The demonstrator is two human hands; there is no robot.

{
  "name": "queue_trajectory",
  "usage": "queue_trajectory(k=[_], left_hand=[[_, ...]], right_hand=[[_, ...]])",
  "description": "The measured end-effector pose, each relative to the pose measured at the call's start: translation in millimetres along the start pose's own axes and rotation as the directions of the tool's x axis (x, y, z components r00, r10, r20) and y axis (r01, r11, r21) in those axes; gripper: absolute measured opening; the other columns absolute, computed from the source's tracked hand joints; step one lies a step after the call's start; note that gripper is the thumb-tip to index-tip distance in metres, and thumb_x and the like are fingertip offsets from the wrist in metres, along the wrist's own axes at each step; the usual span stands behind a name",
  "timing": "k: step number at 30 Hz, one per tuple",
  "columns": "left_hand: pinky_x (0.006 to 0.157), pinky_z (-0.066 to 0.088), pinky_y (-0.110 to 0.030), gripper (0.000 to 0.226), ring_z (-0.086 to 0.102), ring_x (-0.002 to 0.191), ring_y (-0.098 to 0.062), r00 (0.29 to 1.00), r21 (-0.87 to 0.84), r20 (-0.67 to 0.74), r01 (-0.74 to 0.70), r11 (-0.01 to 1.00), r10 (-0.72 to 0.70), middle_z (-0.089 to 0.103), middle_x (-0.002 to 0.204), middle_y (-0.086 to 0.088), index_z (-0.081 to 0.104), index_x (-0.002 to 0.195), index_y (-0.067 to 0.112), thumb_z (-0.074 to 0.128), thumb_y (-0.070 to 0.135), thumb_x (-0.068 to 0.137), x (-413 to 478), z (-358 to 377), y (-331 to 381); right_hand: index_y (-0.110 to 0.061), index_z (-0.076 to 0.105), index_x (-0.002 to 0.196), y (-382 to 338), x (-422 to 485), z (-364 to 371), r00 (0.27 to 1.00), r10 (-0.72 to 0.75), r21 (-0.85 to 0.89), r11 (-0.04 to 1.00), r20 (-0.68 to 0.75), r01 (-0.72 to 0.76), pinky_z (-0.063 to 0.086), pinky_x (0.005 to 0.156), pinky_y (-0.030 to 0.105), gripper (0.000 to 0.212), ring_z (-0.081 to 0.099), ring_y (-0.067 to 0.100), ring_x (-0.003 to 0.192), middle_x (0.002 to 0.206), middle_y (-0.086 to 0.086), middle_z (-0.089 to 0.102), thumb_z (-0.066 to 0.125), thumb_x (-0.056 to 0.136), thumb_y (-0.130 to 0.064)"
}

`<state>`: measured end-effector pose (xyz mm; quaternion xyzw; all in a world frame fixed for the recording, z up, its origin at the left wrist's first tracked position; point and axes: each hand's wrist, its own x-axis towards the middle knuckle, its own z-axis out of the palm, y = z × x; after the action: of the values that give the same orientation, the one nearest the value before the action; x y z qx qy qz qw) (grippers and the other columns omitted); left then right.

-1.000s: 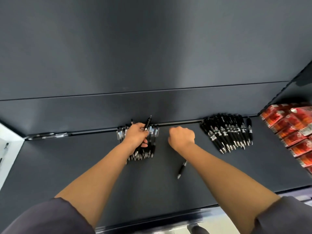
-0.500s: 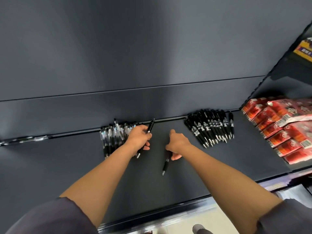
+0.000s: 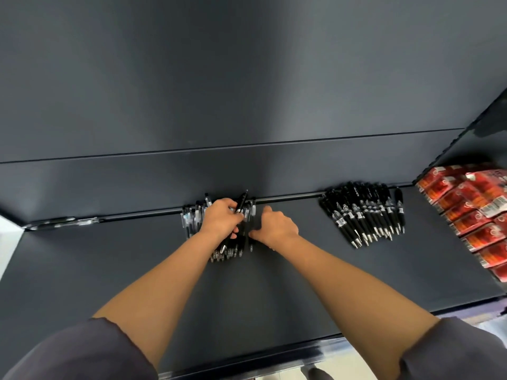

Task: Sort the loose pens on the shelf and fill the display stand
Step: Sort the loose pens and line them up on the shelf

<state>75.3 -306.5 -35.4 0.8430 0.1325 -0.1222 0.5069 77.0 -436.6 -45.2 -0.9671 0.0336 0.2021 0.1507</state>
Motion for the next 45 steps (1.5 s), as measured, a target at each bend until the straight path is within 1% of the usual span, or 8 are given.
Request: queue_trajectory(k=[4, 12, 18, 24, 31, 35, 38, 45], left_hand=[[0.075, 0.053, -0.035, 0.03, 0.062, 0.083, -0.018, 0.999, 0.102, -0.043, -0.024, 0.994, 0.028, 0.071, 0.088, -0.005, 0.06, 0.112, 0.013, 0.066, 0.019, 0.083, 7, -8, -5], [0.053, 0.054, -0.032, 0.016, 0.054, 0.067, -0.013, 0.998, 0.04, -0.044, -0.032, 0.999, 0.034, 0.053, 0.071, 0.003, 0.059, 0.102, 0.009, 0.063, 0.013, 0.087, 12, -2, 0], [0.061, 0.054, -0.034, 0.009, 0.059, 0.079, -0.022, 0.997, 0.047, 0.065, -0.056, 0.997, 0.053, 0.058, 0.081, -0.005, 0.059, 0.094, 0.012, 0.063, 0.011, 0.085, 15, 45, 35], [0.055, 0.056, -0.033, 0.016, 0.058, 0.064, -0.019, 0.982, 0.008, 0.183, -0.055, 0.998, 0.053, 0.059, 0.079, -0.007, 0.052, 0.076, 0.016, 0.062, 0.007, 0.084, 13, 115, 75], [0.049, 0.056, -0.031, 0.02, 0.059, 0.05, -0.016, 0.99, 0.021, 0.139, 0.033, 0.999, -0.035, 0.058, 0.063, -0.007, 0.047, 0.072, 0.016, 0.058, 0.005, 0.085, 20, 189, 107], [0.048, 0.056, -0.034, 0.022, 0.056, 0.054, -0.018, 0.994, -0.042, 0.075, 0.084, 0.996, -0.08, 0.054, 0.078, -0.008, 0.04, 0.098, 0.013, 0.06, 0.012, 0.089, 23, 219, 114], [0.046, 0.055, -0.03, 0.024, 0.054, 0.057, -0.016, 0.998, 0.011, 0.045, 0.041, 0.999, -0.042, 0.05, 0.081, -0.006, 0.038, 0.102, 0.016, 0.057, 0.007, 0.089, 21, 228, 112], [0.072, 0.043, -0.028, 0.019, 0.057, 0.091, -0.024, 0.992, 0.315, 0.007, -0.125, 0.941, 0.129, 0.057, 0.109, -0.014, 0.053, 0.107, 0.014, 0.056, 0.014, 0.088, 5, 225, 107]], right_hand=[[-0.008, 0.05, 0.114, -17, 8, 6, 1.0, -0.008, 0.137, 0.991, 0.02, 0.005, 0.055, 0.074, 0.035, 0.03, 0.066, 0.033, 0.092, 0.107, 0.013, 0.063, 0.055, 0.085, -0.014], [-0.01, 0.057, 0.114, -17, 14, 0, 0.983, -0.139, 0.2, 0.973, 0.124, 0.112, 0.059, 0.074, 0.044, 0.028, 0.07, 0.032, 0.078, 0.102, 0.016, 0.065, 0.041, 0.091, -0.011], [-0.014, 0.056, 0.123, 45, 10, -40, 0.989, -0.055, 0.026, 0.998, -0.137, 0.059, 0.049, 0.089, 0.039, 0.032, 0.057, 0.036, 0.112, 0.126, 0.015, 0.056, 0.044, 0.094, -0.016], [-0.014, 0.054, 0.124, 124, -3, -74, 0.958, -0.02, -0.07, 0.998, -0.287, 0.0, 0.046, 0.085, 0.041, 0.032, 0.053, 0.036, 0.112, 0.123, 0.011, 0.051, 0.043, 0.094, -0.017], [-0.016, 0.054, 0.124, 204, -5, -98, 0.943, -0.028, -0.066, 0.998, -0.332, 0.006, 0.045, 0.077, 0.04, 0.032, 0.053, 0.036, 0.108, 0.118, 0.01, 0.05, 0.044, 0.094, -0.019], [-0.016, 0.055, 0.122, 236, 1, -102, 0.952, -0.06, -0.039, 0.998, -0.299, 0.051, 0.046, 0.077, 0.038, 0.03, 0.054, 0.035, 0.107, 0.117, 0.008, 0.05, 0.044, 0.095, -0.019], [-0.017, 0.054, 0.125, 248, 7, -102, 0.957, -0.111, -0.042, 0.994, -0.268, 0.104, 0.047, 0.079, 0.038, 0.032, 0.053, 0.034, 0.108, 0.119, 0.008, 0.05, 0.043, 0.095, -0.018], [-0.017, 0.055, 0.124, 243, 13, -102, 0.936, -0.248, -0.167, 0.963, -0.251, 0.211, 0.044, 0.077, 0.037, 0.031, 0.049, 0.033, 0.112, 0.122, 0.008, 0.05, 0.044, 0.095, -0.02]])
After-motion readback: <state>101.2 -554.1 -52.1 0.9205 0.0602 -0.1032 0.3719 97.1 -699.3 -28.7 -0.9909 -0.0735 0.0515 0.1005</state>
